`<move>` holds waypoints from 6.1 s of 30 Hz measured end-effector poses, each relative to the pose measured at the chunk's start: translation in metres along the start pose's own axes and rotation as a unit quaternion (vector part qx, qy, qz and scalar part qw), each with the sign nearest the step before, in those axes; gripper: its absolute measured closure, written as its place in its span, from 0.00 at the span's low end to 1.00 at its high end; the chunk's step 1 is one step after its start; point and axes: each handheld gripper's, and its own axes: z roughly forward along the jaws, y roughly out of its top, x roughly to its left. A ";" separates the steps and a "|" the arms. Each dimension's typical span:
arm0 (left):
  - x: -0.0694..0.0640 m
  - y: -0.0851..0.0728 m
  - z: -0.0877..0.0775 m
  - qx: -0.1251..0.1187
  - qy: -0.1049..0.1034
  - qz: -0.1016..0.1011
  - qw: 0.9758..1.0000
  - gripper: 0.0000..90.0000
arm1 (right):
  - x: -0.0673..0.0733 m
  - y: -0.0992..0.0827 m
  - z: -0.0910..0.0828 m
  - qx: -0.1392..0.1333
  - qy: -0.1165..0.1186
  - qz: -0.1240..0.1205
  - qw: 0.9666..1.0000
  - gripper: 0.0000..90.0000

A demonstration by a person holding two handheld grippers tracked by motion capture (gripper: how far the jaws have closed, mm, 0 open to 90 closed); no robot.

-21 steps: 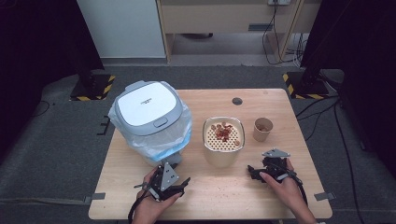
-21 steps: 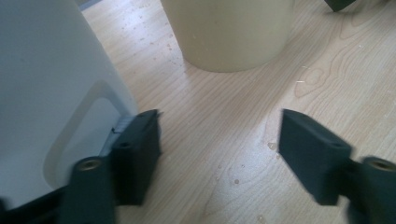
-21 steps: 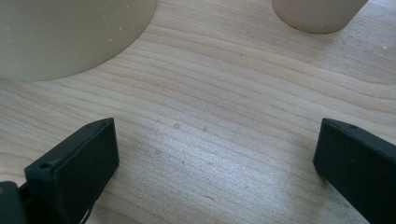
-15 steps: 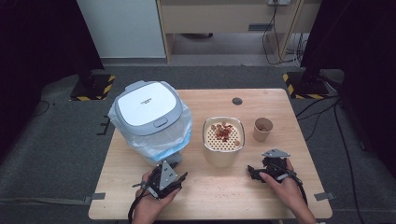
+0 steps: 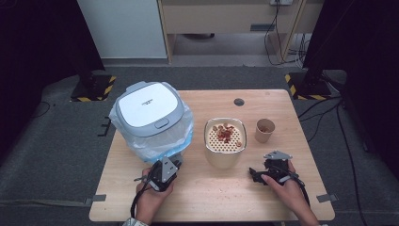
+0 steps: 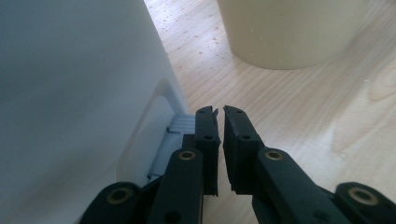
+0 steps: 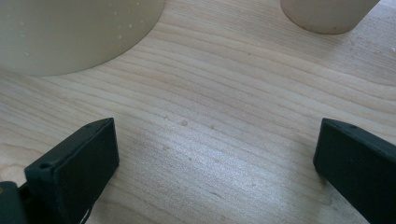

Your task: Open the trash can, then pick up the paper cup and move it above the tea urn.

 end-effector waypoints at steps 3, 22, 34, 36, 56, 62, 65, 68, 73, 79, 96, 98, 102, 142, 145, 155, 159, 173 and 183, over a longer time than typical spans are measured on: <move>0.001 -0.001 0.002 0.002 0.004 0.006 1.000 0.96 | 0.000 0.000 0.000 0.000 0.001 0.000 1.000 0.01; 0.005 -0.009 0.015 0.035 0.027 0.006 0.999 0.94 | 0.001 -0.001 -0.001 -0.001 0.005 -0.004 1.000 0.01; 0.009 -0.011 0.022 0.042 0.040 0.013 0.998 0.97 | 0.001 -0.001 -0.001 -0.001 0.008 -0.008 1.000 0.01; 0.007 -0.010 0.022 0.040 0.039 0.018 0.998 0.97 | 0.001 -0.001 -0.001 -0.001 0.008 -0.007 1.000 0.01; 0.004 -0.012 0.027 0.053 0.032 -0.011 0.998 0.99 | 0.001 -0.003 -0.002 -0.001 0.011 -0.010 1.000 0.01; 0.002 -0.014 0.030 0.058 0.033 -0.011 0.998 0.99 | 0.001 -0.003 -0.003 -0.001 0.011 -0.009 1.000 0.01; 0.002 -0.015 0.031 0.061 0.030 -0.012 0.998 0.99 | 0.001 -0.002 -0.003 0.002 0.012 -0.009 1.000 0.01; 0.002 -0.017 0.034 0.063 0.028 -0.007 0.998 0.99 | 0.001 0.000 -0.003 0.014 0.010 -0.008 1.000 0.01; 0.004 -0.017 0.033 0.067 0.024 -0.010 0.997 0.99 | 0.000 0.000 -0.004 0.017 0.011 -0.010 1.000 0.01; 0.005 -0.018 0.033 0.066 0.022 -0.012 0.997 0.99 | -0.005 0.001 -0.007 0.023 0.027 -0.019 0.999 0.05; 0.005 -0.018 0.034 0.063 0.021 -0.019 0.998 0.99 | -0.022 0.022 -0.035 -0.021 -0.039 0.009 0.999 0.17; 0.005 -0.018 0.034 0.063 0.021 -0.019 0.998 0.99 | -0.026 0.029 -0.038 -0.013 -0.040 0.010 0.999 0.17; 0.006 -0.018 0.033 0.064 0.020 -0.021 0.998 0.99 | -0.038 0.052 -0.046 -0.008 -0.046 0.013 0.999 0.15; 0.006 -0.019 0.033 0.060 0.017 -0.035 0.997 0.99 | -0.065 0.079 0.056 -0.114 -0.046 0.063 0.990 0.29; 0.006 -0.019 0.033 0.060 0.018 -0.033 0.997 0.99 | -0.064 0.078 0.056 -0.123 -0.046 0.057 0.990 0.32; 0.006 -0.019 0.033 0.061 0.017 -0.032 0.997 0.99 | -0.059 0.084 0.034 -0.140 -0.020 0.026 0.990 0.36; 0.007 -0.019 0.033 0.060 0.015 -0.034 0.997 0.99 | -0.058 0.087 0.020 -0.145 -0.011 0.018 0.989 0.37; 0.007 -0.019 0.033 0.062 0.018 -0.022 0.998 0.99 | -0.051 0.111 -0.016 -0.144 0.002 -0.025 0.989 0.37; 0.006 -0.018 0.033 0.063 0.019 -0.021 0.998 0.99 | -0.044 0.137 -0.034 -0.153 0.008 -0.056 0.987 0.38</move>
